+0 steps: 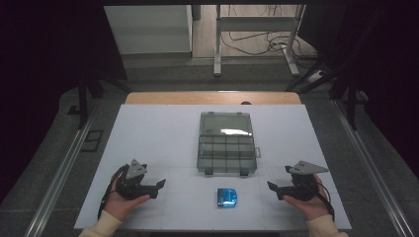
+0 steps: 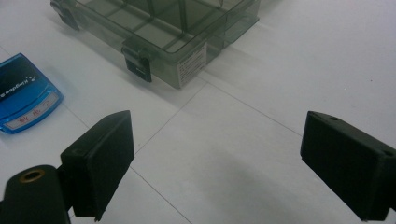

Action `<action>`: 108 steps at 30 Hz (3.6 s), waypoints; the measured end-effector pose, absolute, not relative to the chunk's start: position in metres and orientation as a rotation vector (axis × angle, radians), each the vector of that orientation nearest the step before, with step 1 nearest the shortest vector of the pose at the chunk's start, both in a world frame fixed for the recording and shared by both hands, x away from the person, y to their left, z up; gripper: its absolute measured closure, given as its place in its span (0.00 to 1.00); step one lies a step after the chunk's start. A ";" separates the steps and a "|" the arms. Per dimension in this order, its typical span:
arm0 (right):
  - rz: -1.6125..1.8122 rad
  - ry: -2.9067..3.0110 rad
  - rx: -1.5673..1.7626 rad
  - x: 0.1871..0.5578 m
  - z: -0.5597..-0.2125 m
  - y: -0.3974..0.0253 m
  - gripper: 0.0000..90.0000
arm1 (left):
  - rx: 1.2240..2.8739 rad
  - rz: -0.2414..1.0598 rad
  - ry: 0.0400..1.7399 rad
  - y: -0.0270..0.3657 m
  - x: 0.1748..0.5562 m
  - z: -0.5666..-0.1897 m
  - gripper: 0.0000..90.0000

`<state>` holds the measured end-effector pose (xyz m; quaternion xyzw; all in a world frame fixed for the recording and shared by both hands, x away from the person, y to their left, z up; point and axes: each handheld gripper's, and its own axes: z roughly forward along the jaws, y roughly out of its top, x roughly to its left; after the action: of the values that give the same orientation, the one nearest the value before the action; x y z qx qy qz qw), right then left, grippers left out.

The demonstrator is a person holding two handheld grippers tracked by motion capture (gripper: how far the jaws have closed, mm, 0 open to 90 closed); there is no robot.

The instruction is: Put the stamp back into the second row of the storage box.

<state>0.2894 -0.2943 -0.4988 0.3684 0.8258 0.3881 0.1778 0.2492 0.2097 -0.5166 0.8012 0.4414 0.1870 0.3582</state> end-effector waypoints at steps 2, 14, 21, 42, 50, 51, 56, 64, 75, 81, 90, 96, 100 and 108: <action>1.104 2.332 1.039 0.290 -0.498 -0.295 0.11 | 2.066 0.481 1.140 0.210 0.250 -0.517 0.14; 1.100 2.329 1.053 0.292 -0.499 -0.296 0.12 | 2.073 0.475 1.137 0.210 0.254 -0.519 0.14; 1.104 2.324 1.060 0.291 -0.499 -0.296 0.12 | 2.072 0.474 1.135 0.210 0.254 -0.518 0.14; 1.188 2.403 0.932 0.292 -0.479 -0.276 0.17 | 2.080 0.465 1.118 0.210 0.253 -0.515 0.14; 1.161 2.474 0.837 0.293 -0.472 -0.257 0.18 | 2.085 0.460 1.114 0.209 0.255 -0.516 0.15; 1.166 2.487 0.802 0.292 -0.467 -0.251 0.18 | 2.085 0.459 1.111 0.208 0.255 -0.516 0.15; 1.146 2.577 0.693 0.293 -0.459 -0.227 0.17 | 2.090 0.453 1.110 0.207 0.255 -0.516 0.15; 1.095 2.711 0.562 0.295 -0.459 -0.191 0.17 | 2.086 0.452 1.113 0.208 0.255 -0.516 0.15; 0.977 2.849 0.415 0.296 -0.458 -0.155 0.17 | 2.088 0.453 1.115 0.206 0.254 -0.516 0.15; 0.839 2.929 0.327 0.295 -0.468 -0.134 0.17 | 2.092 0.453 1.111 0.205 0.254 -0.516 0.15; 0.668 3.012 0.248 0.292 -0.492 -0.119 0.18 | 2.108 0.452 1.102 0.205 0.253 -0.516 0.15; 0.582 3.042 0.242 0.291 -0.504 -0.117 0.22 | 2.117 0.455 1.101 0.204 0.252 -0.517 0.15; 0.556 3.059 0.230 0.291 -0.508 -0.117 0.30 | 2.123 0.454 1.099 0.204 0.253 -0.517 0.15; 0.578 3.052 0.166 0.293 -0.506 -0.120 0.45 | 2.129 0.457 1.099 0.204 0.253 -0.517 0.15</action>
<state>0.2933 -0.1203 -0.5057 0.0534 0.9810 0.1858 0.0155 0.2528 0.2042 -0.5174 0.8195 0.4230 0.1758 0.3442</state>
